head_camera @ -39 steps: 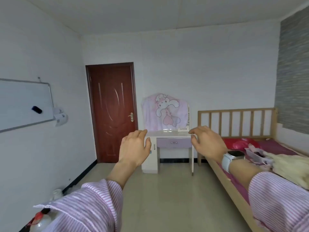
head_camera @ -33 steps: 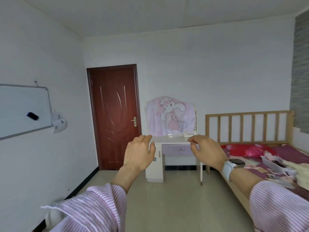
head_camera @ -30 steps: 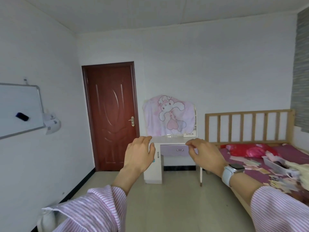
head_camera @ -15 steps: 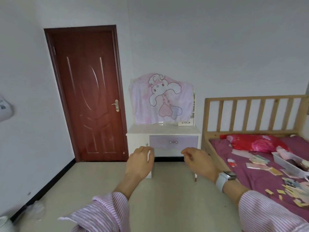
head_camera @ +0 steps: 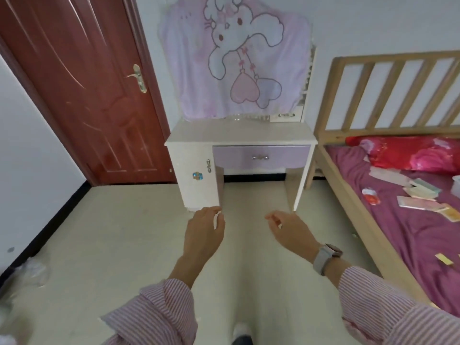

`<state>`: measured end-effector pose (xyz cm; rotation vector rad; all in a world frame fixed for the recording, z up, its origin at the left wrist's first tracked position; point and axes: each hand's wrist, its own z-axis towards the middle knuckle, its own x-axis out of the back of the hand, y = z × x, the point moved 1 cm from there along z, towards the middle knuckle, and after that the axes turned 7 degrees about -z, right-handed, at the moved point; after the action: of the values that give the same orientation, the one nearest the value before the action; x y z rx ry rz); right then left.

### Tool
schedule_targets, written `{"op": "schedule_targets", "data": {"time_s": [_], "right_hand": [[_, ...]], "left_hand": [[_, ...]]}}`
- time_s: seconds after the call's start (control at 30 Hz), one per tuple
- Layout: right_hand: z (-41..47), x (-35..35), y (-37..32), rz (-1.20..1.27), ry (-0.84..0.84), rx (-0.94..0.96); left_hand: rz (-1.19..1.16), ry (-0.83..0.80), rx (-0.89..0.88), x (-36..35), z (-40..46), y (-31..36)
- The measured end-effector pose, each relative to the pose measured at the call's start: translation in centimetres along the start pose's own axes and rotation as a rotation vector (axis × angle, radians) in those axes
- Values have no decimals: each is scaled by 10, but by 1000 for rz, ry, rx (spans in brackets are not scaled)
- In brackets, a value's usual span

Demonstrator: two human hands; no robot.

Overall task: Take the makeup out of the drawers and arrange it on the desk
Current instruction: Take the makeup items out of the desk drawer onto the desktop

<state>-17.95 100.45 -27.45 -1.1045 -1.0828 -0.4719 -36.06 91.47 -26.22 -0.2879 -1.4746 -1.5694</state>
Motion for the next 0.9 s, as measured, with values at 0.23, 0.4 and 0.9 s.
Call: {"op": "schedule_targets", "data": {"time_s": [0.23, 0.4, 0.9], "right_hand": [[150, -30, 22, 51, -32, -106], [242, -40, 54, 77, -46, -187], [597, -126, 185, -28, -177, -219]], "left_hand": [[-37, -122, 58, -54, 155, -53], [-87, -197, 103, -104, 250, -72], [63, -308, 151, -283, 543, -165]]}}
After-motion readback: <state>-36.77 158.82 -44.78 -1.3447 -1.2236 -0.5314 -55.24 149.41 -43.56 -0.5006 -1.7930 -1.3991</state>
